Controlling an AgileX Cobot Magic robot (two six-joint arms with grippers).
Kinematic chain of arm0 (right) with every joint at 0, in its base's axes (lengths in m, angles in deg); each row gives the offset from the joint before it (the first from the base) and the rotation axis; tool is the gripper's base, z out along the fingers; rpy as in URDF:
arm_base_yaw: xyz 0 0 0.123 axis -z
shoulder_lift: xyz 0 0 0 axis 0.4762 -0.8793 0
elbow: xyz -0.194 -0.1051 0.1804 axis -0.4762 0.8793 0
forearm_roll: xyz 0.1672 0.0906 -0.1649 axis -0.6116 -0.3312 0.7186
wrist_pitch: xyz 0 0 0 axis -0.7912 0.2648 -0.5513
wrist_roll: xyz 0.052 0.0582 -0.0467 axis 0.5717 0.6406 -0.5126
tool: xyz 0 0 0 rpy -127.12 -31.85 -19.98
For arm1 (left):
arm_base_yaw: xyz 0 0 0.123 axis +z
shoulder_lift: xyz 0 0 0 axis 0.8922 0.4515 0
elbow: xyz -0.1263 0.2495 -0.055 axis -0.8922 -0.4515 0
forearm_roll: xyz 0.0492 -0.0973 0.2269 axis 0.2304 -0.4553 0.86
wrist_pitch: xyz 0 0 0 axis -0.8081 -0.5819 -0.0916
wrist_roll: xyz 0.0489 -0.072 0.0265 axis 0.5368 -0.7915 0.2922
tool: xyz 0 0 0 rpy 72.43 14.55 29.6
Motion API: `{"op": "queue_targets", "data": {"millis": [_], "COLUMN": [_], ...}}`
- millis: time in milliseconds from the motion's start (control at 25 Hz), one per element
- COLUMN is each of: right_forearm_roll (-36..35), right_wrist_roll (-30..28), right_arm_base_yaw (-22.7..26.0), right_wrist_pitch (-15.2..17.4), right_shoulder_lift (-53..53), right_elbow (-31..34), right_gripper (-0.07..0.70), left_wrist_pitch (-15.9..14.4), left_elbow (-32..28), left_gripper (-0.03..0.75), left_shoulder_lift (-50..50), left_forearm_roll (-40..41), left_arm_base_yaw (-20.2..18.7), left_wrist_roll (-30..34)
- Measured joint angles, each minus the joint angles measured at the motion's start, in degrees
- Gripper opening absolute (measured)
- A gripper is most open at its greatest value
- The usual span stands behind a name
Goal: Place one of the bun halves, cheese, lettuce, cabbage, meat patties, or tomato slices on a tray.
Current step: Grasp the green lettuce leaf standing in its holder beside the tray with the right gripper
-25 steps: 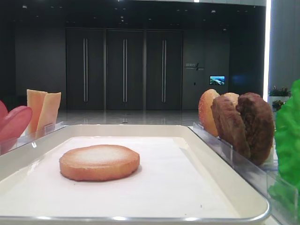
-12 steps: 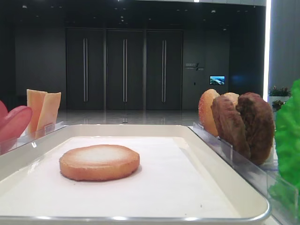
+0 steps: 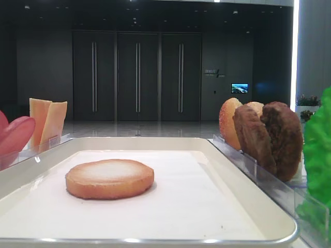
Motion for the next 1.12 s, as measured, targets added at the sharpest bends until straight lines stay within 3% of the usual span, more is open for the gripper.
{"op": "queue_targets", "data": {"millis": [280, 480, 600, 880, 1000, 1120], "right_forearm_roll": [1.75, 3.30, 3.36, 4.86, 6.27, 7.31], "right_wrist_roll": [20.38, 26.94, 27.58, 27.69, 27.69, 27.69], "right_arm_base_yaw": [-24.15, -33.86, -36.39, -36.89, -36.89, -36.89], "right_wrist_pitch": [0.13, 0.12, 0.12, -0.74, -1.16, -1.36], "right_shoulder_lift": [-2.34, -8.01, -11.13, -15.59, -16.02, -16.19], "right_elbow": [-1.99, -4.97, -5.41, -5.32, -5.12, -5.05], "right_gripper": [0.421, 0.419, 0.419, 0.394, 0.309, 0.175], "left_wrist_pitch": [0.00, 0.00, 0.00, 0.00, 0.00, 0.00], "left_elbow": [0.00, 0.00, 0.00, 0.00, 0.00, 0.00], "left_gripper": [0.396, 0.379, 0.360, 0.296, 0.262, 0.226], "left_shoulder_lift": [0.00, 0.00, 0.00, 0.00, 0.00, 0.00], "left_forearm_roll": [0.00, 0.00, 0.00, 0.00, 0.00, 0.00], "left_arm_base_yaw": [0.00, 0.00, 0.00, 0.00, 0.00, 0.00], "left_wrist_roll": [0.00, 0.00, 0.00, 0.00, 0.00, 0.00]}}
